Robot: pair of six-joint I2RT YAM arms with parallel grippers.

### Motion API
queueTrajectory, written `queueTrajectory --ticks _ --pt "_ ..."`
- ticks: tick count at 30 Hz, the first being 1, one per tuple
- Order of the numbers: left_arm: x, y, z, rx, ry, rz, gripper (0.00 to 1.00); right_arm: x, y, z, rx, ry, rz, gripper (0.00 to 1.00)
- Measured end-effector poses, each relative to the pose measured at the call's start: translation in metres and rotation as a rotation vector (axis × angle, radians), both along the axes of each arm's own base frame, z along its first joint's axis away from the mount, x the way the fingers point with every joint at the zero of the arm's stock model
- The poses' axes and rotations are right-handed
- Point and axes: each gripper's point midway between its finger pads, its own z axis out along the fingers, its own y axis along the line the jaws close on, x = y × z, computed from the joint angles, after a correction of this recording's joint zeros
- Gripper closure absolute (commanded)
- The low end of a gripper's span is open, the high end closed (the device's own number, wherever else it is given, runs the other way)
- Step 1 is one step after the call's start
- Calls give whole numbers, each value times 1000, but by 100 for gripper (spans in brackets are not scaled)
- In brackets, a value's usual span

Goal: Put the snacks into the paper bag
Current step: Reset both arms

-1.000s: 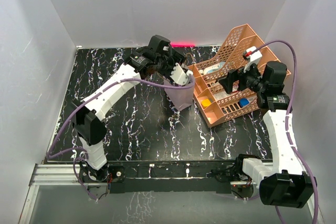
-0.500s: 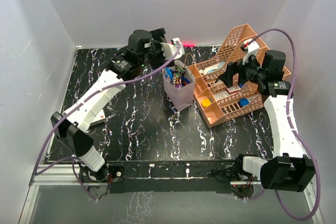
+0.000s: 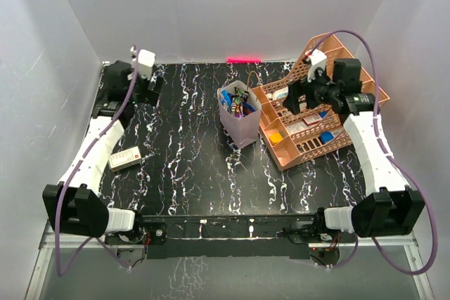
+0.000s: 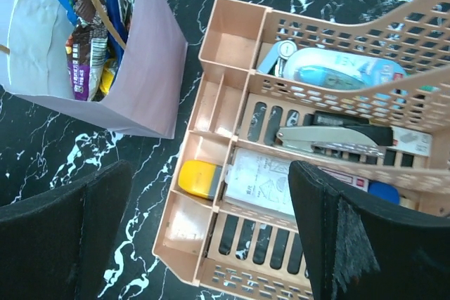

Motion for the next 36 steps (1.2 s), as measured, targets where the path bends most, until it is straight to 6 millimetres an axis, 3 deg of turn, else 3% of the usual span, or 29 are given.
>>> queueTrajectory --ticks 5,8,15,18,22,28,30,33,36 --pt "-12 40 -2 -152 -2 140 2 25 15 -11 -27 51 19 2" --pt "-19 45 -2 -228 -17 165 2 47 11 -9 -37 53 -20 2" --pt "-30 48 -7 -350 -26 196 2 74 -2 10 -48 21 -131 2" --pt "-30 48 -4 -379 -36 201 2 68 -11 -2 -60 27 -191 2" --pt "-32 49 -6 -388 -49 212 1 41 -25 -22 -89 55 -261 2" --pt "-35 59 -13 -337 -61 239 2 35 -34 18 -51 -52 -295 2" --pt "-35 61 -15 -322 -57 246 2 31 -46 32 -20 -91 -319 2" --pt "-36 63 -13 -307 -57 241 2 17 -62 49 -4 -169 -357 2" --pt "-35 64 -3 -286 -71 226 2 -1 -61 70 -3 -257 -348 2"
